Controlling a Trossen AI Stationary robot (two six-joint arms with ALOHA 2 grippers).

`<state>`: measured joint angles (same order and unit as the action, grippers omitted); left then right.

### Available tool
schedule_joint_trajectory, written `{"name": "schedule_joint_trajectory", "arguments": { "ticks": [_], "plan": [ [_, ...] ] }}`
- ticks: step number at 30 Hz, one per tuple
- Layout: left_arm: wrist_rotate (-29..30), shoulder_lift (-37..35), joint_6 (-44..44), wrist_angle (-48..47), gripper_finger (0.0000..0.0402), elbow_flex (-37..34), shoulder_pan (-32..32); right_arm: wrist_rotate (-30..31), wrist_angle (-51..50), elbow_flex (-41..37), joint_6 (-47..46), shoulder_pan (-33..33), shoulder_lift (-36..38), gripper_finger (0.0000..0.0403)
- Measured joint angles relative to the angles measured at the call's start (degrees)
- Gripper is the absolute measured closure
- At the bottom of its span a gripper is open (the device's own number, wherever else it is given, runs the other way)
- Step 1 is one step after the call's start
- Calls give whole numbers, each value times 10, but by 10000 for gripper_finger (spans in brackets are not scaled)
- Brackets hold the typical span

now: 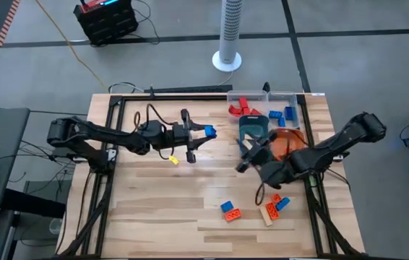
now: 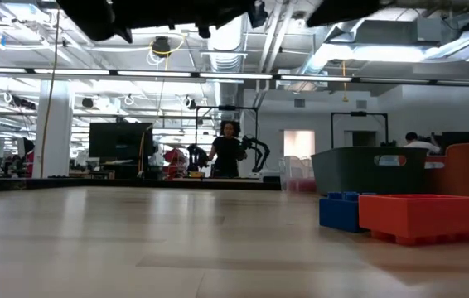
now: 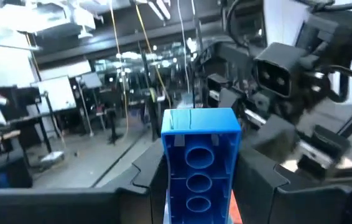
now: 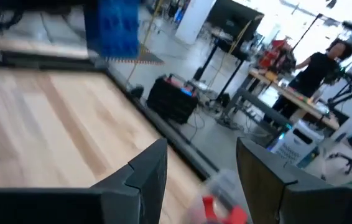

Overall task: Sort blocks
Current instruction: Put the 8 stud blue game piece into the right transparent bin

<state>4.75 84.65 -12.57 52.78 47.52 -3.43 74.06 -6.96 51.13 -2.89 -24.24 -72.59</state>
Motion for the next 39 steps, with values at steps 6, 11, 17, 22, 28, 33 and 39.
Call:
{"name": "schedule_joint_trajectory", "arguments": {
  "ticks": [6, 11, 17, 22, 28, 33, 39],
  "plan": [
    [-2, 41, 4, 66, 275, -1, 12, -20, 270, 1, 226, 34, -94, 207],
    [2, 45, 11, 101, 275, -1, 17, -22, 378, 23, 341, 34, -152, 182],
    [4, 45, 13, 120, 275, -1, 17, -23, 377, 87, 358, 35, -202, 146],
    [7, 44, 13, 120, 275, -1, 17, -10, 374, 123, 378, 42, -229, 143],
    [4, 45, 14, 108, 275, 0, 17, -21, 380, 133, 380, 57, -233, 143],
    [0, 45, 13, 103, 275, 0, 17, -23, 392, 133, 381, 57, -231, 159],
    [4, 45, 13, 93, 275, 0, 17, -21, 402, 133, 400, 57, -229, 204]
  ]
}}
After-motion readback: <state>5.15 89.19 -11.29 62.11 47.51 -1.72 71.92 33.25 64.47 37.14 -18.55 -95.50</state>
